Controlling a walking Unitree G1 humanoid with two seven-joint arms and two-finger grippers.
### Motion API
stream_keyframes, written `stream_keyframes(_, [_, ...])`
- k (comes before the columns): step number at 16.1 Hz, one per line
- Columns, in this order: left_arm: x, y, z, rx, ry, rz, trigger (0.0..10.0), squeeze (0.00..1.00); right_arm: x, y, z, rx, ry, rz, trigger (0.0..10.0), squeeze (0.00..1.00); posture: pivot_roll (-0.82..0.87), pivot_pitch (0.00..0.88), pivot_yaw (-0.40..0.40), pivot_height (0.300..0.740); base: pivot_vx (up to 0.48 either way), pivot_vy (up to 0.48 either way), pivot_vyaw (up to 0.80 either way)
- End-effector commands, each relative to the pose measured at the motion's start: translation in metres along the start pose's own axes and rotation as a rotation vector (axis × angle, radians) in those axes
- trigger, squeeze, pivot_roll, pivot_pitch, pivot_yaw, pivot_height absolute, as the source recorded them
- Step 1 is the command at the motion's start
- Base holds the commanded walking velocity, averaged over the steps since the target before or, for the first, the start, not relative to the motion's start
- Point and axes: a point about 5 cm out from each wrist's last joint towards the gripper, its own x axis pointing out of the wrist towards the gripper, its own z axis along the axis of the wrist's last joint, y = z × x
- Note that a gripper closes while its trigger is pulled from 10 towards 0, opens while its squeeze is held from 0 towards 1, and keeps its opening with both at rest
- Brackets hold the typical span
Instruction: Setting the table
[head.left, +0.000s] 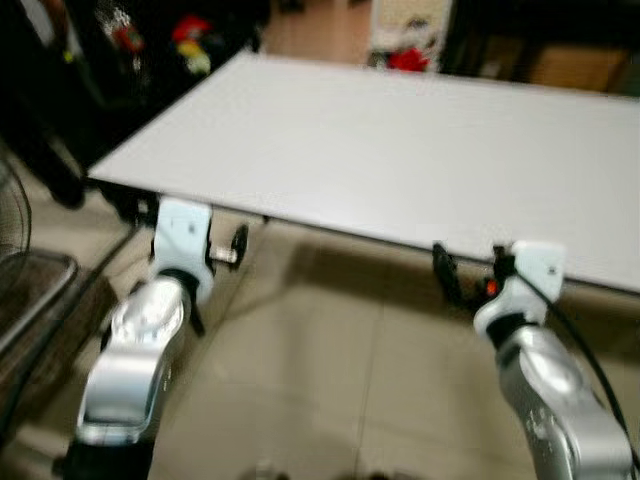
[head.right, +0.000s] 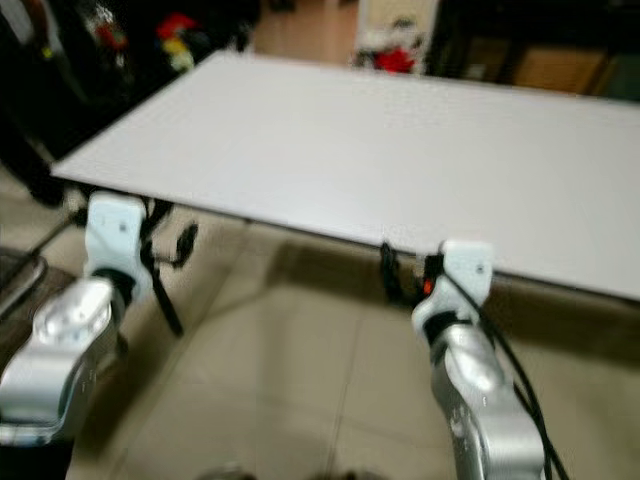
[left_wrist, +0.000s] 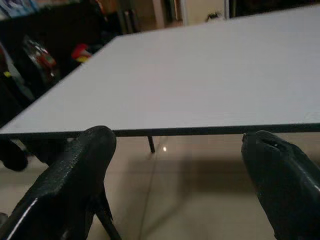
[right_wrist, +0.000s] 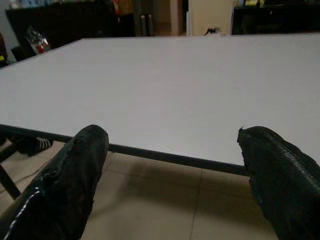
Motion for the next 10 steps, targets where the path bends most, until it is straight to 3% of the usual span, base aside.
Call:
stream_keyframes(1, [0.0005, -0.0005, 0.0025, 0.005, -0.005, -0.003, 10.0, 0.00, -0.0004, -0.0018, 0.0034, -0.008, -0.006, -0.005, 10.0, 0.00, 0.01, 0.000, 0.030, 0.740, -0.240, 0.000, 0.00])
stream_keyframes(7, [0.0008, -0.0010, 0.0030, 0.009, -0.007, -0.004, 10.0, 0.00, -0.0008, -0.0022, 0.0029, -0.008, -0.002, -0.007, 10.0, 0.00, 0.01, 0.000, 0.028, 0.740, -0.200, 0.000, 0.00])
stream_keyframes(10, [0.0008, -0.0008, 0.0047, 0.002, -0.023, 0.004, 10.0, 0.00, 0.0001, -0.0024, 0.0049, -0.018, -0.014, -0.005, 10.0, 0.00, 0.01, 0.000, 0.025, 0.740, 0.000, 0.000, 0.00])
